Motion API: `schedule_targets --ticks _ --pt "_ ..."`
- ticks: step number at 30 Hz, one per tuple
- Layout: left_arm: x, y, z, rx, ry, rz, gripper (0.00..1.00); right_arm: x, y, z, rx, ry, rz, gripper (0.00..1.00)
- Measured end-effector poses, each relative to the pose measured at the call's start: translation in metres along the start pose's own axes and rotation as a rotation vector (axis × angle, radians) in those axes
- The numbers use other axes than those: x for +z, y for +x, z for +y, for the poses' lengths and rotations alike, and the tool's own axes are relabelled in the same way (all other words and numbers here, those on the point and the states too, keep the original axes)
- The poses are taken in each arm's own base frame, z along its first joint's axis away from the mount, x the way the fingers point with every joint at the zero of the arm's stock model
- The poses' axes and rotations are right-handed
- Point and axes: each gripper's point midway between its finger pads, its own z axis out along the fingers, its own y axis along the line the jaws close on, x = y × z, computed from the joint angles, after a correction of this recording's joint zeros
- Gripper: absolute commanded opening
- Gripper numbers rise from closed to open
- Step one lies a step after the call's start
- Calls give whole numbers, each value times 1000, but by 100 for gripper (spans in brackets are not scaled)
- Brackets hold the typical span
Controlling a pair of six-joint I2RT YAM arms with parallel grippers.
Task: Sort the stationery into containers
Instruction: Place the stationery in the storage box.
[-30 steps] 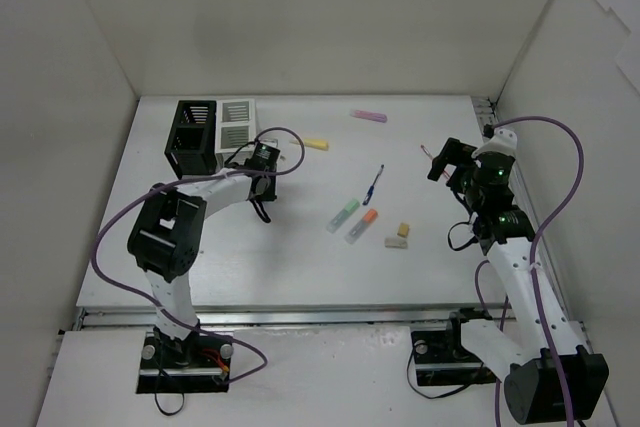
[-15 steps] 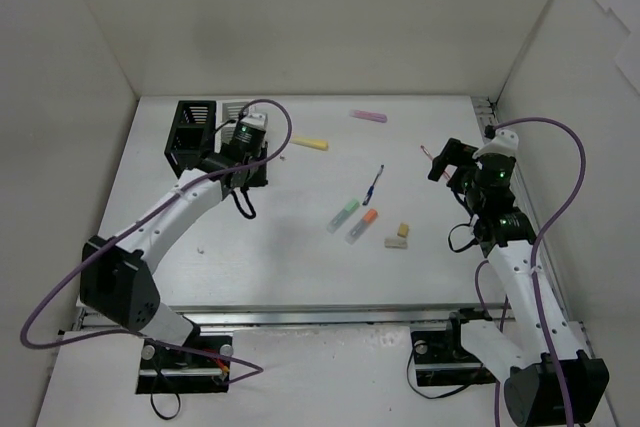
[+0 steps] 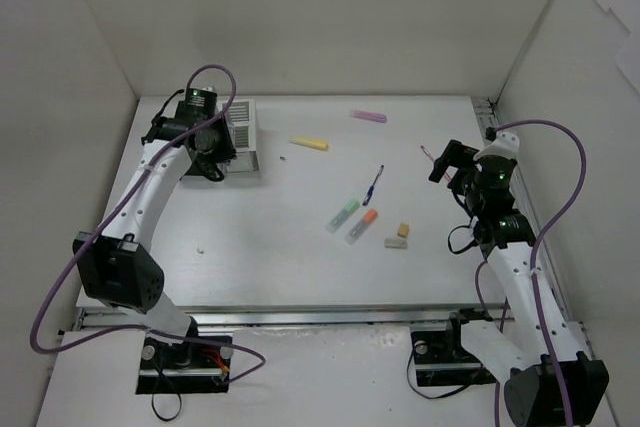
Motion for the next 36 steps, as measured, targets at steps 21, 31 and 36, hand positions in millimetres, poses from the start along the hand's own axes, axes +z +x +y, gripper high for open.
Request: schedule_targets --ticks 21,31,36 --pt "44 1 17 -150 1 278 4 1 -2 -9 1 48 -12 98" --pt "59 -5 14 -183 31 339 22 13 14 -12 -8 66 45 98" --pt "67 -21 18 -210 40 332 36 13 14 -13 -9 70 45 98"
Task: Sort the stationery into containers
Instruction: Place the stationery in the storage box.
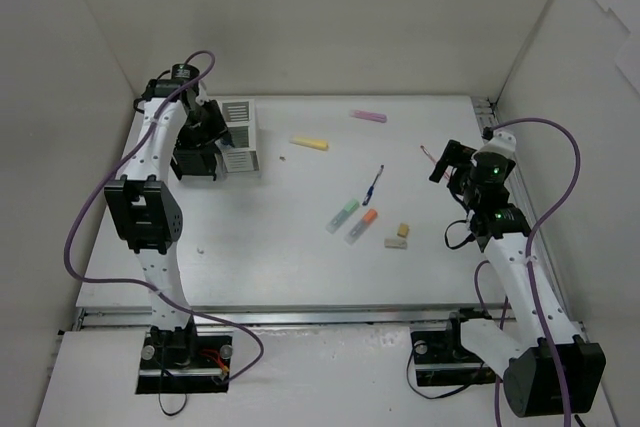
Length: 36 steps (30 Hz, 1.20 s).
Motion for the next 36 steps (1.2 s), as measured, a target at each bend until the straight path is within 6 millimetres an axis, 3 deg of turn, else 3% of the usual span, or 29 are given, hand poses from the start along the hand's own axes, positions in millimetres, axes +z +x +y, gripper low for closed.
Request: schedule_targets --ticks 1,4,9,14,21,24,30,33,36 --pt "1 -5 2 -8 3 -4 46 0 0 -1 0 4 -1 98" --pt "5 -12 8 -34 10 6 59 0 -1 -3 1 13 -4 98" --pt "9 -21 19 -68 -1 2 74 1 -1 -3 1 15 -3 98" --pt "4 -31 25 -80 -17 -35 80 0 -1 -3 1 15 -3 98" --pt "-5 -41 31 0 -107 -119 96 1 0 -4 -1 15 -1 98" --pt "-16 -38 9 123 -141 -204 100 0 2 -4 -3 19 8 98" --pt "-39 11 -80 410 -22 -317 100 2 7 -5 -6 24 28 98" --pt "-31 23 -110 496 36 -327 100 2 8 -6 -6 25 32 98" --pt "-2 27 -127 556 47 -305 100 1 9 -6 -7 26 34 98"
